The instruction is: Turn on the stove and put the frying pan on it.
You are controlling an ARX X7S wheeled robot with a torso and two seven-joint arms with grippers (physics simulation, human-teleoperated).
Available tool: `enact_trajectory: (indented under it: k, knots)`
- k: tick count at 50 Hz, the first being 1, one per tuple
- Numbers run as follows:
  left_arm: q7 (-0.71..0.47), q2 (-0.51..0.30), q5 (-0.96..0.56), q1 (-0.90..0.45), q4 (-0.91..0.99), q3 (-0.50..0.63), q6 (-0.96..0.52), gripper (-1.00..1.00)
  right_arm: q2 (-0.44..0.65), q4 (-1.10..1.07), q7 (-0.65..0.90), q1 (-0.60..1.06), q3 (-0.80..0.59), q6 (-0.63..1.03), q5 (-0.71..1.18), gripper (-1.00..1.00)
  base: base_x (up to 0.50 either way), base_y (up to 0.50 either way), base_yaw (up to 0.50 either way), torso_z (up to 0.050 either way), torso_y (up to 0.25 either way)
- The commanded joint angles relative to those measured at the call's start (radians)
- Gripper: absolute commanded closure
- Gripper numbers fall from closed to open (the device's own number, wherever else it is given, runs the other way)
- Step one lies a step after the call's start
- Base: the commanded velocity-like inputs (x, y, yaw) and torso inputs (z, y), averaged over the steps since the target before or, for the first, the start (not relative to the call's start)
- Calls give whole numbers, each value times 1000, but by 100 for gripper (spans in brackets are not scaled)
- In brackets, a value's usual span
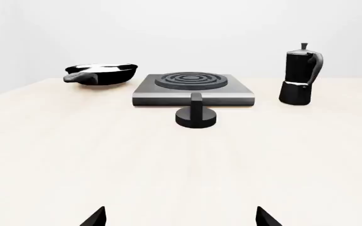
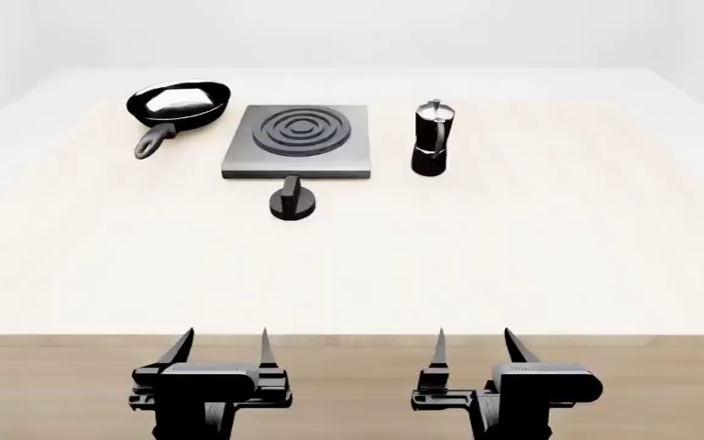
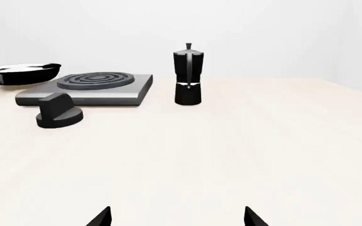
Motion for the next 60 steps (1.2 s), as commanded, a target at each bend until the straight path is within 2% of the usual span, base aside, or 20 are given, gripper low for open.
enact_trajectory:
  k: [1, 3, 7, 13, 21, 22, 29, 60]
  knots:
    - [-19, -15, -21, -4, -4, 17, -3, -100, 12, -2, 20, 2, -10, -1, 40, -100, 0, 0, 0, 0, 0]
    - [-26, -23, -32, -2, -2, 29, -7, -100, 26, -16, -8, -9, -34, -18, 67, -100, 0, 0, 0, 0, 0]
    - [-41, -35, -44, -6, -5, 44, -7, -100, 46, -1, 40, -9, -73, -39, -11, -100, 0, 25, 0, 0, 0]
    - [-52, -48, -60, -6, -5, 61, -10, -100, 57, -1, 58, -9, -84, -40, -6, -100, 31, 500, 0, 0, 0]
    - [-30, -59, -160, 1, 36, 53, -38, -100, 70, 2, 73, -6, -101, -41, -2, -100, 30, 500, 0, 0, 0]
    - [-43, -62, -157, -5, 34, 56, -80, -100, 71, 2, 73, -6, -103, -42, 0, -100, 35, 500, 0, 46, 117]
    - [-53, -70, -149, 0, 24, 76, -35, -100, 79, 7, 81, -4, -112, -42, 13, -100, 31, 500, 0, 50, 47]
    - [-109, -106, -147, -4, 9, 128, -10, -100, 113, 12, 124, 2, -156, -46, 30, -100, 56, 500, 0, 50, 28]
